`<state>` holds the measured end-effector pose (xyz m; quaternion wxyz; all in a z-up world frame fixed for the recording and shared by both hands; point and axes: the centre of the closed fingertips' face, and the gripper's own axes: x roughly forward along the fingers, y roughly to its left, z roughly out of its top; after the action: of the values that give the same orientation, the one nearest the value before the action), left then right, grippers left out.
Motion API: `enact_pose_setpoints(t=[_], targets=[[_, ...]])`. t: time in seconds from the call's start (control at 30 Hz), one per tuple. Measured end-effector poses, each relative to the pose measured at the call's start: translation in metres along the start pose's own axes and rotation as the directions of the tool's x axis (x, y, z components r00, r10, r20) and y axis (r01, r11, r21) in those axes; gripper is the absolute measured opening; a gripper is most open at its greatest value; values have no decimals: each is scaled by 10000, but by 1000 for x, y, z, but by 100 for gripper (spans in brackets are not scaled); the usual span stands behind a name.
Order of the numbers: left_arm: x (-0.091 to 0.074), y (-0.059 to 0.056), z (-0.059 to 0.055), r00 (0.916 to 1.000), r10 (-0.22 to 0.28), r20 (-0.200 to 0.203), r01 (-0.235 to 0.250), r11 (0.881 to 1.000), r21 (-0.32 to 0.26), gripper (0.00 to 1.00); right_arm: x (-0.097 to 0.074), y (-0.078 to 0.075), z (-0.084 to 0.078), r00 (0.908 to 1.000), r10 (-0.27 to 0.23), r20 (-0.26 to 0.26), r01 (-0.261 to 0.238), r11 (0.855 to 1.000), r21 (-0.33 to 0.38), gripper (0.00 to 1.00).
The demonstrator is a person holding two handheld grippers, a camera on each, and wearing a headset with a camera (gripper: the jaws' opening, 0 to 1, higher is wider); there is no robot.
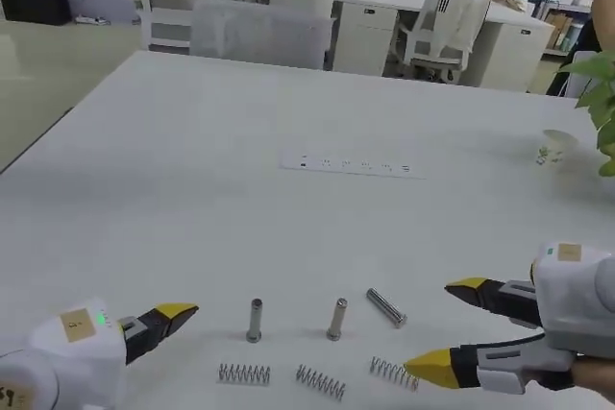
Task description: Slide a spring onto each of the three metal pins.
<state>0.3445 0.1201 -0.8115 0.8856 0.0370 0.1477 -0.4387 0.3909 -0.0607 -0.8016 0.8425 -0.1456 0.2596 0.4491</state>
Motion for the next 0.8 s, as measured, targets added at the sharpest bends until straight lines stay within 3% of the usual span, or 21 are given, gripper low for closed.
enact_pose_setpoints(t=[0.8], targets=[[1,3,0,9999,-117,-35,117,9999,-49,91,18,-21,8,9976,-305,-627,293,9994,-192,58]])
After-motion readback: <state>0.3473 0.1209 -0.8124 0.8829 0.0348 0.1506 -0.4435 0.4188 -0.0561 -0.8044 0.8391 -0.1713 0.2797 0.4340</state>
